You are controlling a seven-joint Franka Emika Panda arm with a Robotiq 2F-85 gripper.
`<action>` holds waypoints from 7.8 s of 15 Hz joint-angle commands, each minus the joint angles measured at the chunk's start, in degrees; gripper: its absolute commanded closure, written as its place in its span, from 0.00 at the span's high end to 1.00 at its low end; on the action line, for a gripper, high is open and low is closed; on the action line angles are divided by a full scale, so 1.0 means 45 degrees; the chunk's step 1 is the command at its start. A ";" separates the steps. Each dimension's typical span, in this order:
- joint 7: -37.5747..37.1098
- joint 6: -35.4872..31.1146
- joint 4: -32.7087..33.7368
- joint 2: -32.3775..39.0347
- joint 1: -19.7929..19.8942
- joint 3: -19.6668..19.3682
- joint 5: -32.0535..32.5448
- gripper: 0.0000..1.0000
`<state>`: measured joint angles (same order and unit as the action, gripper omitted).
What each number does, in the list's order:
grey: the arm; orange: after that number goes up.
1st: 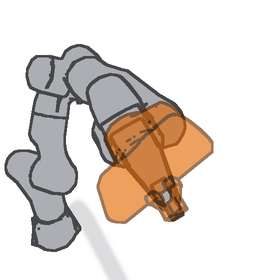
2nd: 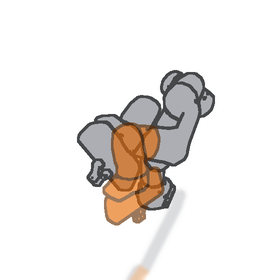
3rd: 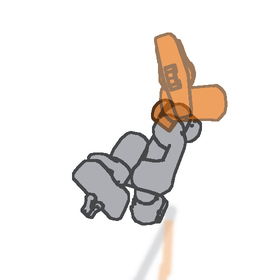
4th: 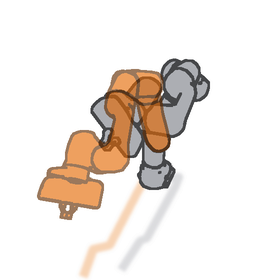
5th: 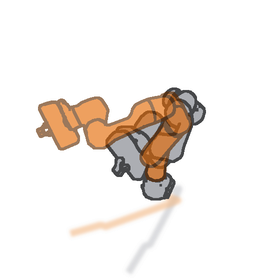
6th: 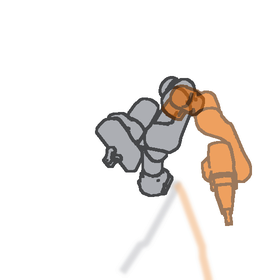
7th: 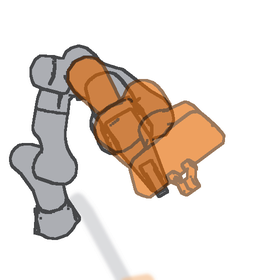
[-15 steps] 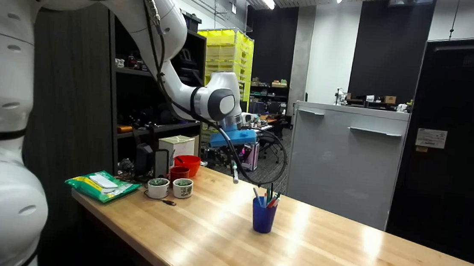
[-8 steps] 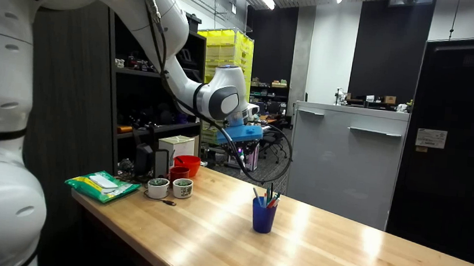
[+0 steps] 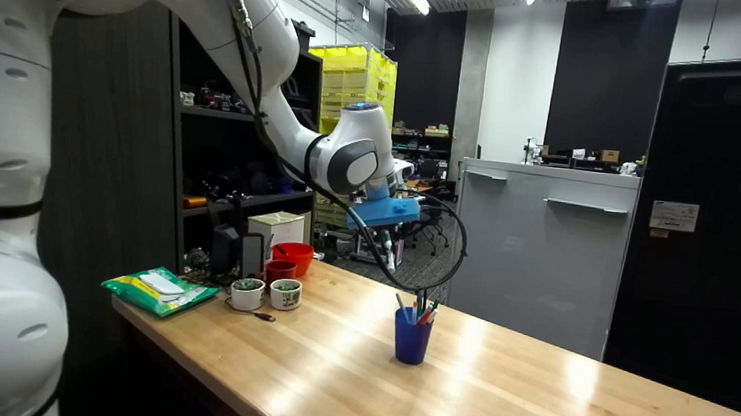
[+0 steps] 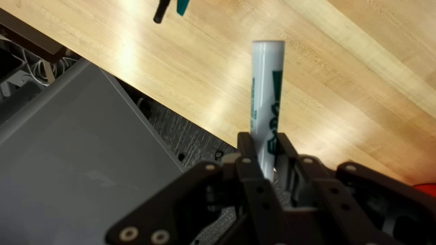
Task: Move the blue cup backwards then place the green marker in the cup.
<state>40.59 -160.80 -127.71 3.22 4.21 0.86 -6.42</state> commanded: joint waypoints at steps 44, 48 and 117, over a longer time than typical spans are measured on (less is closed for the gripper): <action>0.2901 -0.0495 0.0124 -0.0122 0.0742 0.0099 -0.4214 0.05; 0.6572 0.0023 0.0775 -0.0124 0.1135 0.0146 -0.7963 0.05; 1.6817 0.4110 -0.1082 0.0306 0.1555 -0.2222 -2.1653 0.05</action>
<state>115.23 -143.43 -132.79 4.43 12.00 -7.96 -103.12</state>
